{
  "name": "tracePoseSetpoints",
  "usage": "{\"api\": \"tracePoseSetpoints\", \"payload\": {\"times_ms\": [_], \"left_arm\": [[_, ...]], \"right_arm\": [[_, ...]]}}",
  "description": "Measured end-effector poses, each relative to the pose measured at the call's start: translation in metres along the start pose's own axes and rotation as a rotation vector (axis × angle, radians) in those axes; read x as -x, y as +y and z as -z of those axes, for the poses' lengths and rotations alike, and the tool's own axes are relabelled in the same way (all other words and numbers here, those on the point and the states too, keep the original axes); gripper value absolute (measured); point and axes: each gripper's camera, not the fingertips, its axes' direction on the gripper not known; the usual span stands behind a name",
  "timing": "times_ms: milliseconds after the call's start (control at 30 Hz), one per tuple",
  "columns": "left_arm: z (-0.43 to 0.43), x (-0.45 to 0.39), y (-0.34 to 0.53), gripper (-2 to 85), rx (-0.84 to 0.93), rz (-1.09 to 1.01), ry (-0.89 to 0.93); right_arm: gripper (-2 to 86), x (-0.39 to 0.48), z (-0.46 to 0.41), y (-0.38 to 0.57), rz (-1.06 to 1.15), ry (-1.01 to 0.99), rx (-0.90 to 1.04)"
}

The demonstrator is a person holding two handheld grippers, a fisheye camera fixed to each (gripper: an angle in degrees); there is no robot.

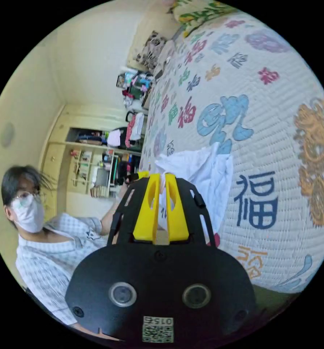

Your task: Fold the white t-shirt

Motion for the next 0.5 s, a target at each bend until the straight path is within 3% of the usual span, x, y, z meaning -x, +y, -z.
{"api": "tracePoseSetpoints", "payload": {"times_ms": [67, 200, 500], "left_arm": [[-0.025, -0.008, -0.013, 2.1, 0.027, -0.047, -0.034], [-0.058, 0.003, -0.033, -0.2, -0.004, 0.022, -0.172], [-0.078, -0.004, -0.022, -0.8, -0.065, 0.101, -0.201]], "right_arm": [[2.7, 0.004, -0.014, -0.012, 0.009, 0.041, 0.011], [2.5, -0.026, 0.005, -0.024, -0.177, 0.118, -0.171], [4.2, -0.049, 0.045, 0.038, -0.396, 0.131, -0.251]]}}
